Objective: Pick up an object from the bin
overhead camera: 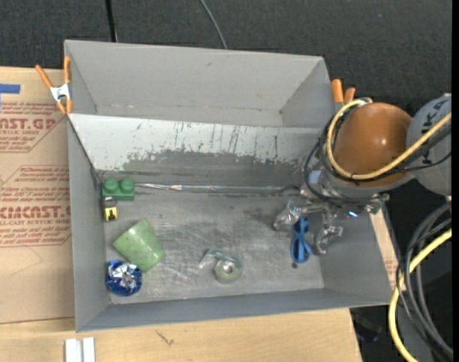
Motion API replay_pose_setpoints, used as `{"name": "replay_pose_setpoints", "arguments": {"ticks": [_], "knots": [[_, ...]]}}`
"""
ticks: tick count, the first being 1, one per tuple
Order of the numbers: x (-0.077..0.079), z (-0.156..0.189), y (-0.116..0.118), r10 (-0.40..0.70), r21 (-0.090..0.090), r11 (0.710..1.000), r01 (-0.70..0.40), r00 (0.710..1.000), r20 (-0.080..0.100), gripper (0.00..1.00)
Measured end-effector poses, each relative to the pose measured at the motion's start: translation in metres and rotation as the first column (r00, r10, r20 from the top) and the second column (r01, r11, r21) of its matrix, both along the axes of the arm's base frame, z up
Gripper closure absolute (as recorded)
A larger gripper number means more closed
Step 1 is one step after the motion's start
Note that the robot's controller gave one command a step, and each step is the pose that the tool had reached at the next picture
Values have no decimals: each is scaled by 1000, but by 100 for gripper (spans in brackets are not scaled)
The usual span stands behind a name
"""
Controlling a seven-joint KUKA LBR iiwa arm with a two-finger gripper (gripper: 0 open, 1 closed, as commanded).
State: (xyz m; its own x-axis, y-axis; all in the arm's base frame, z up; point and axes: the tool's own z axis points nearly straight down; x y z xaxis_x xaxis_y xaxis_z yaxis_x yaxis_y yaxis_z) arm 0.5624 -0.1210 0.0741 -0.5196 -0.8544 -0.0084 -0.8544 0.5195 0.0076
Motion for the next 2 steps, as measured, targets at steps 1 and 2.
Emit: {"name": "replay_pose_setpoints", "arguments": {"ticks": [1,2], "knots": [[2,2,-4,-2,-6,1000,2,1000,8,100],[4,114,-3,-3,-11,1000,4,1000,12,100]]}}
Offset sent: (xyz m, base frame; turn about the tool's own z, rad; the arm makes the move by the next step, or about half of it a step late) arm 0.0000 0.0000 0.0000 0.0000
